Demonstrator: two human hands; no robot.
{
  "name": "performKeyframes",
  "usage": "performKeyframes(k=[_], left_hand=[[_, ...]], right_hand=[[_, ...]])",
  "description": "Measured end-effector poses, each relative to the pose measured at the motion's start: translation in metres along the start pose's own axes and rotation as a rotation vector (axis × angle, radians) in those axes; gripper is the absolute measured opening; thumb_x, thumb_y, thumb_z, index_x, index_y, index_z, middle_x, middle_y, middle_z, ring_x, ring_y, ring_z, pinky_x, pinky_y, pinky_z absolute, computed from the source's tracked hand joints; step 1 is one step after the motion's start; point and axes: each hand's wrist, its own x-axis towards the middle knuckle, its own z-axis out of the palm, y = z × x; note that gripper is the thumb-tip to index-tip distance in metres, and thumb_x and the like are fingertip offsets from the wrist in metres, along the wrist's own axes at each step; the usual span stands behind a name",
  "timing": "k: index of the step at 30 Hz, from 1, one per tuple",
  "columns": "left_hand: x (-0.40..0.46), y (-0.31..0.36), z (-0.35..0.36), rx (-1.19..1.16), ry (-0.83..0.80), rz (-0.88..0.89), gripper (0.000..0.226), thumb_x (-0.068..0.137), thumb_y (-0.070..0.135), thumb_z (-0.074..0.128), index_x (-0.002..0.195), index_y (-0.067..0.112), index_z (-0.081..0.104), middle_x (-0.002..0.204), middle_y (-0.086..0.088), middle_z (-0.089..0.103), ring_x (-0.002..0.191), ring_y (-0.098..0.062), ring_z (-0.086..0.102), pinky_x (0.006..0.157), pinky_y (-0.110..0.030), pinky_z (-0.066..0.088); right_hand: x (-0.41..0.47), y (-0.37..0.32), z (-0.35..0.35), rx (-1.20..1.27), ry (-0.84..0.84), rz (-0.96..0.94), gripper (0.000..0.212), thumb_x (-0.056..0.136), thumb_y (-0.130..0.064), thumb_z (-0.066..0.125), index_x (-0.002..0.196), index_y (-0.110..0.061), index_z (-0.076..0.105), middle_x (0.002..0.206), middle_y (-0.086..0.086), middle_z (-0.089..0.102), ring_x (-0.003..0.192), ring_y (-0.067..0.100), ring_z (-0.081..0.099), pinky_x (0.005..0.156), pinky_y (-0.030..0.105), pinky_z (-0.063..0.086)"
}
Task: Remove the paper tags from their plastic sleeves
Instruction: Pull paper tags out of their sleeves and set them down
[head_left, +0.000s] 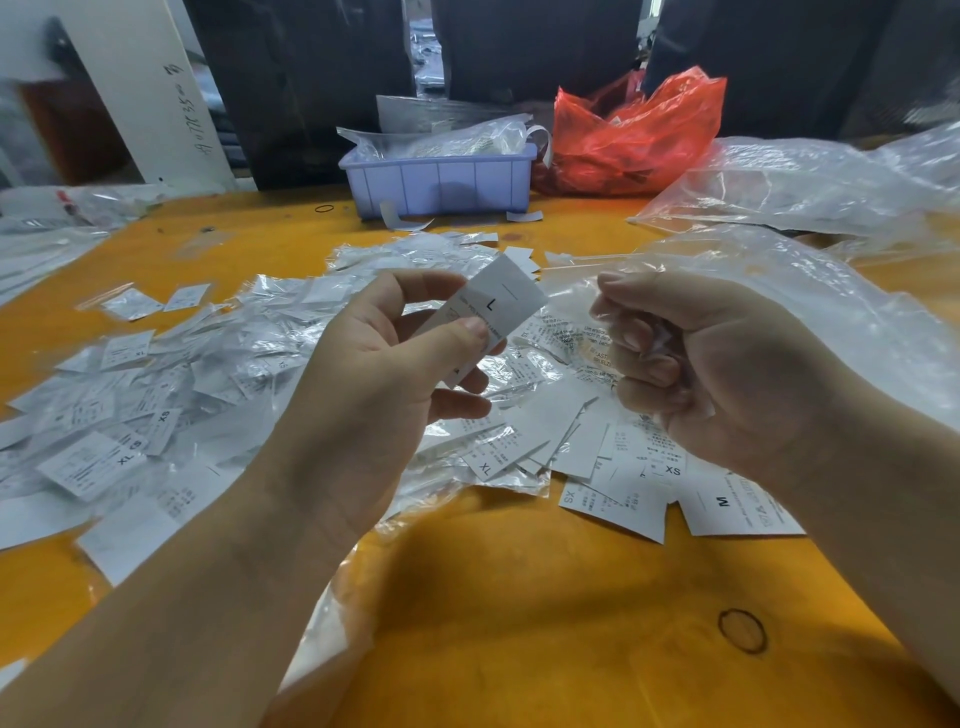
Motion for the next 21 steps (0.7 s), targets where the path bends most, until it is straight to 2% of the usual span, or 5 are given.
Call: performKeyframes(k=[9,11,15,18,21], left_hand=[[0.0018,-0.0029,-0.0020,0.004,-0.026,-0.024,0.029,0.078,0.008,0.072,0.101,0.023,0.064,0.082,-0.002,0.073,0.061,-0.013,0.061,0.054,-0.025,0.053],[0.0022,-0.0038,-0.0026,0.002,-0.032,-0.033,0.030,0.074,0.011,0.072,0.101,0.024,0.065,0.083,-0.002,0.073,0.062,-0.013,0.061,0.055,-0.025,0.054],[0.0033,-0.0060,-0.0028,0.009,-0.024,-0.043,0.024,0.084,0.006,0.066,0.103,0.020,0.064,0.079,-0.001,0.072,0.061,-0.012,0.061,0.054,-0.025,0.053],[0.0034,-0.0075,-0.0024,0.028,-0.028,-0.052,0.027,0.076,0.011,0.072,0.098,0.023,0.066,0.079,-0.001,0.072,0.061,-0.012,0.061,0.055,-0.025,0.053],[0.0030,-0.0076,-0.0021,0.021,-0.032,-0.056,0.028,0.070,0.019,0.069,0.097,0.025,0.066,0.079,-0.001,0.072,0.062,-0.013,0.062,0.055,-0.026,0.053]], right_hand=[[-0.0010,0.0003,0.0021,0.048,-0.005,-0.007,0.023,0.070,-0.029,0.067,0.053,-0.016,0.057,0.054,-0.001,0.033,0.042,0.010,0.021,0.036,0.019,0.015],[-0.0010,0.0000,0.0018,0.050,-0.008,-0.004,0.023,0.071,-0.029,0.066,0.055,-0.015,0.057,0.054,-0.001,0.033,0.044,0.010,0.021,0.038,0.019,0.013],[-0.0009,-0.0004,0.0010,0.058,-0.031,-0.002,0.022,0.072,-0.029,0.065,0.058,-0.014,0.058,0.054,-0.002,0.035,0.043,0.009,0.023,0.038,0.019,0.014],[-0.0012,0.0004,0.0007,0.038,-0.081,-0.001,0.020,0.075,-0.029,0.063,0.064,-0.012,0.060,0.055,-0.003,0.036,0.043,0.008,0.025,0.037,0.018,0.016],[-0.0008,0.0015,0.0009,0.032,-0.098,-0.003,0.017,0.073,-0.028,0.064,0.065,-0.013,0.064,0.056,-0.003,0.038,0.043,0.007,0.027,0.036,0.017,0.018]])
